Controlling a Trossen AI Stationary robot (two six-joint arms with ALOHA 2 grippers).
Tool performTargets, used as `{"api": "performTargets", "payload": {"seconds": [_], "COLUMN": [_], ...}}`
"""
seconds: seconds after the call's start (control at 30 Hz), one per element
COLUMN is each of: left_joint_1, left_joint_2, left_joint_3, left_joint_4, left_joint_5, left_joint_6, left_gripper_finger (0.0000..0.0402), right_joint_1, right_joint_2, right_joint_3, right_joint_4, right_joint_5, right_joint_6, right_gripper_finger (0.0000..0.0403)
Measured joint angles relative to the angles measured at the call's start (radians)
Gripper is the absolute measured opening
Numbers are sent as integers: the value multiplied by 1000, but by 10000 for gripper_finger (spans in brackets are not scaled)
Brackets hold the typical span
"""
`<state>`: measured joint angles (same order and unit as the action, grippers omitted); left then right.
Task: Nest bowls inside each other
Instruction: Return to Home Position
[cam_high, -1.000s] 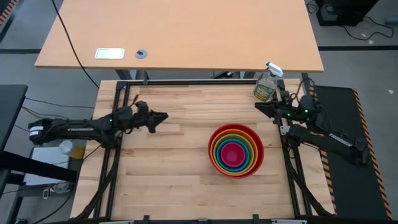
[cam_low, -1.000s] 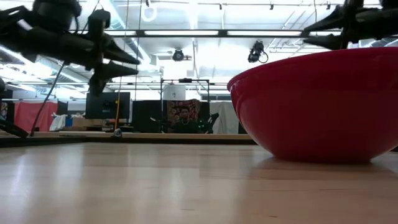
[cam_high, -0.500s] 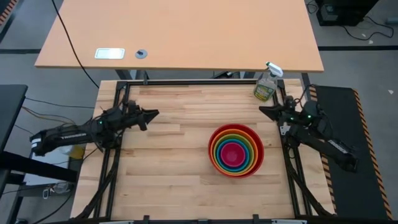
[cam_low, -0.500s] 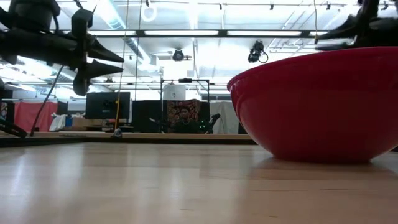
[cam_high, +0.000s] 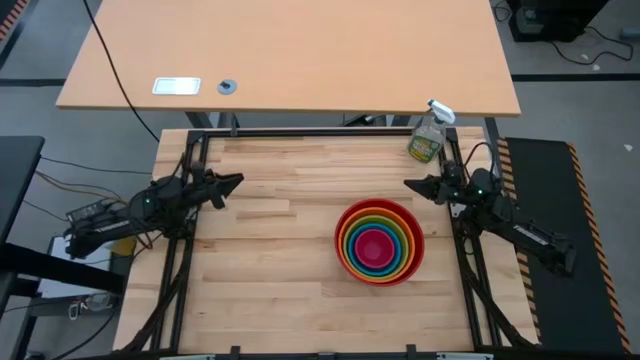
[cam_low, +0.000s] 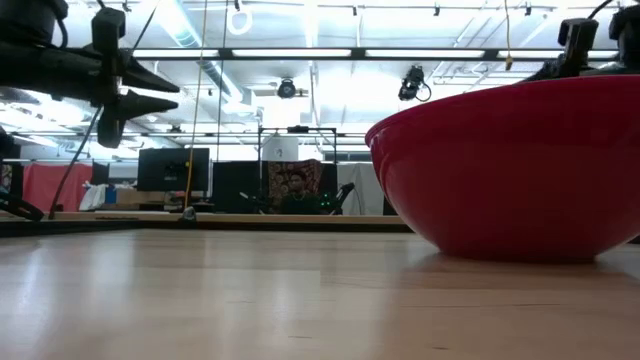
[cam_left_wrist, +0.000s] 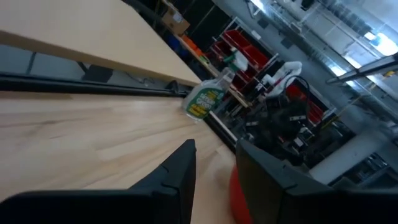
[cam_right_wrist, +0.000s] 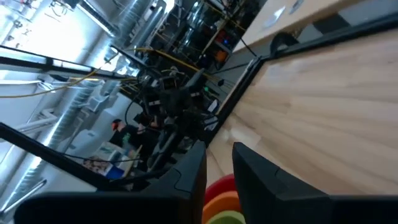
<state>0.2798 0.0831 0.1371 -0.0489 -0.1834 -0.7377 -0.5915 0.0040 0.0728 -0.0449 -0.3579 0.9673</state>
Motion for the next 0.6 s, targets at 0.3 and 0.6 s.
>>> {"api": "performTargets", "payload": {"seconds": [0.3,0.6], "left_joint_1": [-3,-2], "left_joint_2": [-80,-80], "left_joint_3": [1,1], "left_joint_4": [-123,-189], "left_joint_5": [-12,-23], "left_joint_6": [-28,-29], "left_gripper_finger": [116,116], "right_joint_1": [0,0], "right_joint_2": [0,0], "right_joint_3": [-34,-34], "right_joint_4": [17,16], "right_joint_5": [22,38], "right_joint_6": [24,18], "right_gripper_finger": [83,82]}}
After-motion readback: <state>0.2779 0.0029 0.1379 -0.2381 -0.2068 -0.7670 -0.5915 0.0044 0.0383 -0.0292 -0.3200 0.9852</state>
